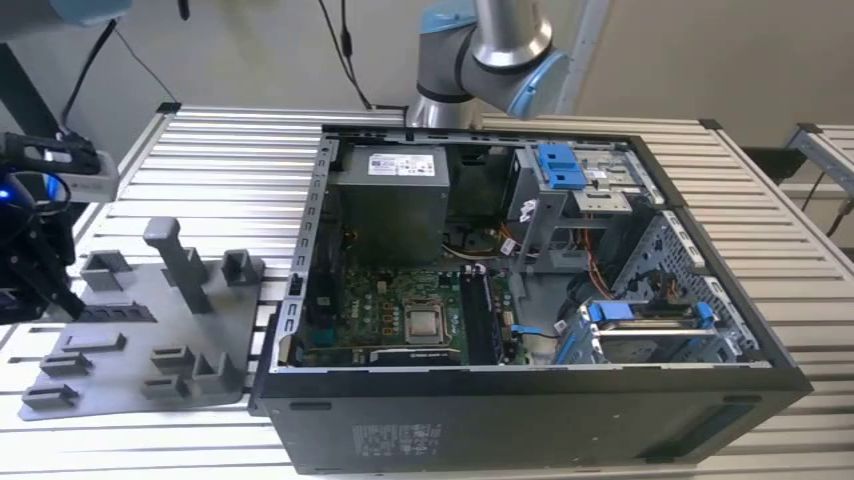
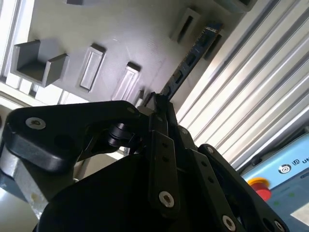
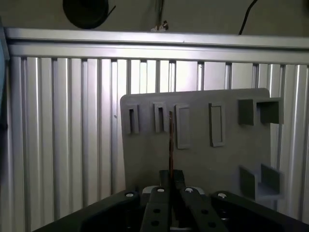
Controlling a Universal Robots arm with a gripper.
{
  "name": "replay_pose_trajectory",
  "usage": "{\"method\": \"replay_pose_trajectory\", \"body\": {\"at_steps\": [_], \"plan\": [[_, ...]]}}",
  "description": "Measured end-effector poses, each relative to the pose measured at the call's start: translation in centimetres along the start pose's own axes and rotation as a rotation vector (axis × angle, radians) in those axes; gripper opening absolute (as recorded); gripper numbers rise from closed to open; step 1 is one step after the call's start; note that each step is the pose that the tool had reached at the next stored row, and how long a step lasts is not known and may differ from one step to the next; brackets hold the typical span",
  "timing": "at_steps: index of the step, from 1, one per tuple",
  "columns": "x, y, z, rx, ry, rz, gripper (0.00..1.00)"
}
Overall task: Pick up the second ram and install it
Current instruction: 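Pick up the second ram and move it above second insertion slot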
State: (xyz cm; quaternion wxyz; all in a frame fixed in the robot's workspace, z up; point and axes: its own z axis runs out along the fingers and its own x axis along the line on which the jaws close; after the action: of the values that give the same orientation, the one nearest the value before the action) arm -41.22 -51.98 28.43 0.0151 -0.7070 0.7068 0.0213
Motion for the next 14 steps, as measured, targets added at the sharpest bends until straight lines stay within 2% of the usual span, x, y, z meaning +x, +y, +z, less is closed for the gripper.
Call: {"method": "replay_pose_trajectory", "body": {"at_steps": [14], "plan": [[-0.11, 0.02, -1.87, 0.0001, -0.0001, 0.000, 0.14]]}}
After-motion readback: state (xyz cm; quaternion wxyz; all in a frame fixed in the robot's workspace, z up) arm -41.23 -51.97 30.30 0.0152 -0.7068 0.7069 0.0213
